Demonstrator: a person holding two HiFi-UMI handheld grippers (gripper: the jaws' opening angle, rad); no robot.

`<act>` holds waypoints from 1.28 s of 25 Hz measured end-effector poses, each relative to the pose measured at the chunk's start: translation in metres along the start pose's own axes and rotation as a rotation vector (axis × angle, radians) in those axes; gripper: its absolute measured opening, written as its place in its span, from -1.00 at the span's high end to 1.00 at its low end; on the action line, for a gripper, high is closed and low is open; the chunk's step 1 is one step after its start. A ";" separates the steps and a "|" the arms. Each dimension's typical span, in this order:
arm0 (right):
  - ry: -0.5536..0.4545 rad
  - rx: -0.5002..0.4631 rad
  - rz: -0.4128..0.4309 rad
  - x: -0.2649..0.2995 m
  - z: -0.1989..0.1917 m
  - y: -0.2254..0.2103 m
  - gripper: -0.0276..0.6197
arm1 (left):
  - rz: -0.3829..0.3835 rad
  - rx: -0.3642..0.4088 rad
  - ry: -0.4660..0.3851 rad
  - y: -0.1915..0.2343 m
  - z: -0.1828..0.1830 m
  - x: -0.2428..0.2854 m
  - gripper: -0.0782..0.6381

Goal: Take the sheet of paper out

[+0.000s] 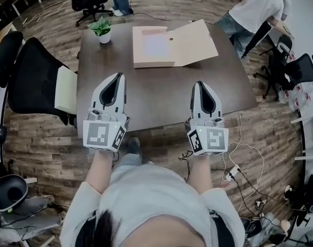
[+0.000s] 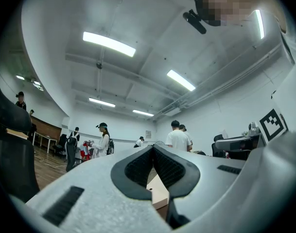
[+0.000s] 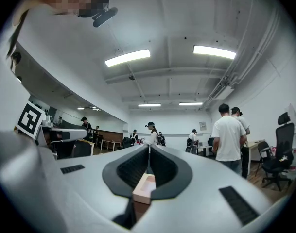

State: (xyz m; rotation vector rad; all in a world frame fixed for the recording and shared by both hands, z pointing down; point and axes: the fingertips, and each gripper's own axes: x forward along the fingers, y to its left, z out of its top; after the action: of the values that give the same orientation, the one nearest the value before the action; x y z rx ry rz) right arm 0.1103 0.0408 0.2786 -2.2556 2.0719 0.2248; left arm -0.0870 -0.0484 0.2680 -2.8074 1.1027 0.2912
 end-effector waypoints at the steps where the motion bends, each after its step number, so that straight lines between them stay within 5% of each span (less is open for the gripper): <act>1: 0.000 0.000 -0.003 0.008 -0.001 -0.001 0.86 | -0.004 0.000 0.000 0.004 -0.001 0.007 0.76; 32: 0.070 0.045 -0.130 0.180 -0.057 -0.023 0.86 | -0.153 -0.045 0.058 0.115 -0.071 0.170 0.76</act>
State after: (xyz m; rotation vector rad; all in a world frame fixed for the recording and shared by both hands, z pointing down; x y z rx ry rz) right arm 0.1510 -0.1432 0.3056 -2.3917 1.9314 0.0914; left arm -0.0336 -0.2568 0.2966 -2.9372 0.8951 0.2241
